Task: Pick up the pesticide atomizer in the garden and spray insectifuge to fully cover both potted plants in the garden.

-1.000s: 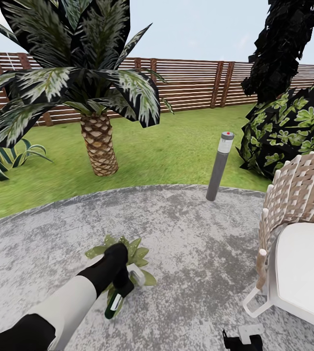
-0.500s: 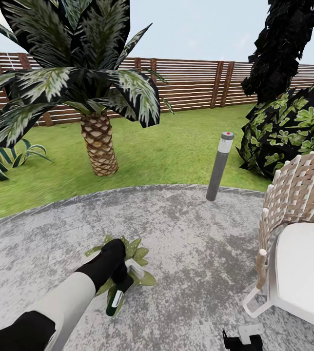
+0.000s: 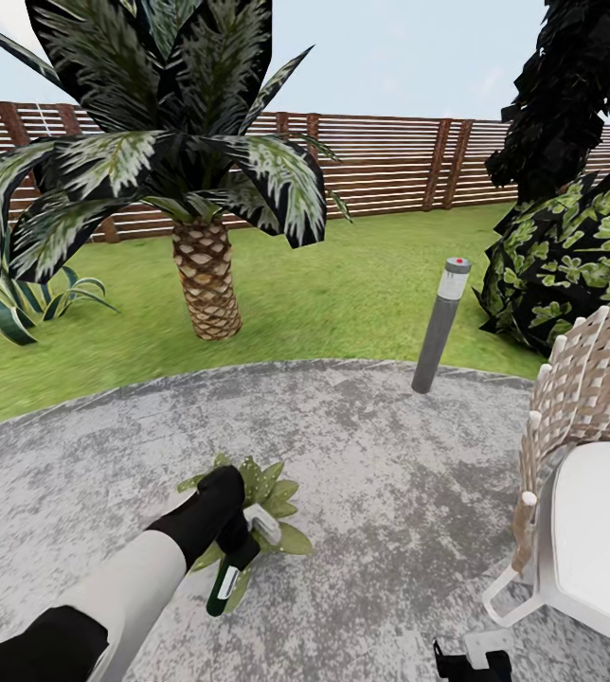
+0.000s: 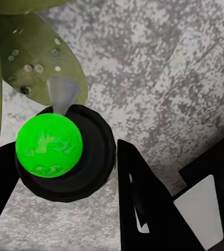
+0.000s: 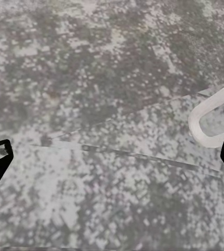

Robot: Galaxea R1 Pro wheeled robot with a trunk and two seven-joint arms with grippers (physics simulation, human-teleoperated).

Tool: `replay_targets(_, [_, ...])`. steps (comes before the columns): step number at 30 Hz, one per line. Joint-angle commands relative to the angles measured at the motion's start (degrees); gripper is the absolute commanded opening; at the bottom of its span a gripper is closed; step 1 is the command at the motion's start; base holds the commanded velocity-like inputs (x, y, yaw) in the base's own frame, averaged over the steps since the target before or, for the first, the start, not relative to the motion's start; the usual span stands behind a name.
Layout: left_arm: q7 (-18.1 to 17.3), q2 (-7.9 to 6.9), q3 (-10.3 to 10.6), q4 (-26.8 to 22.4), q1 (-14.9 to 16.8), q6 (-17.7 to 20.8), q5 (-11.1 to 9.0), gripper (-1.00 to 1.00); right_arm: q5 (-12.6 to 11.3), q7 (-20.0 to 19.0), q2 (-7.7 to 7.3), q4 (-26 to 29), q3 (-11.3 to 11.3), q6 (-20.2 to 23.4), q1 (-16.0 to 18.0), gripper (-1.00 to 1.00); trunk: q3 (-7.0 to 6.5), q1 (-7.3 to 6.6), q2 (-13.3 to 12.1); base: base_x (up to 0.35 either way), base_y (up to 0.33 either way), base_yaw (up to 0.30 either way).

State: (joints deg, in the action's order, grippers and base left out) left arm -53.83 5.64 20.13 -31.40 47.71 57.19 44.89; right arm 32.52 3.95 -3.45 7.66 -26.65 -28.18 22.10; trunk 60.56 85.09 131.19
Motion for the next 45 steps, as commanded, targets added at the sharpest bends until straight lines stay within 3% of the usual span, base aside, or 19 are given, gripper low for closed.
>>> replay_targets(1, [-0.58, -0.01, 0.07, -0.07, -0.52, 0.08, 0.61, -1.0, 0.61, 0.35, -0.08, -0.1, -0.24, -0.2, 0.05, 1.0, 0.05, -0.01, 0.02, 0.0, 0.0, 0.0])
replay_targets(24, [-0.63, 0.37, 0.47, -1.01, -0.9, 0.06, 0.87, -1.0, 0.61, 0.35, 0.02, -0.1, -0.24, -0.12, 0.05, 1.0, 0.05, -0.01, 0.02, 0.063, -0.015, 0.0])
replay_targets(36, [-0.92, 0.75, 0.22, -1.1, 2.14, 0.63, 0.51, -1.0, 0.61, 0.35, 0.03, -0.08, -0.22, -0.12, 0.05, 1.0, 0.05, -0.01, 0.02, 0.014, 0.0, 0.0])
replay_targets(45, [-1.1, 0.8, 0.09, -0.27, 1.52, 0.27, -0.02, -1.0, 0.61, 0.35, 0.11, -0.1, -0.2, -0.12, 0.05, 1.0, 0.05, -0.01, 0.02, 0.0, 0.0, 0.0])
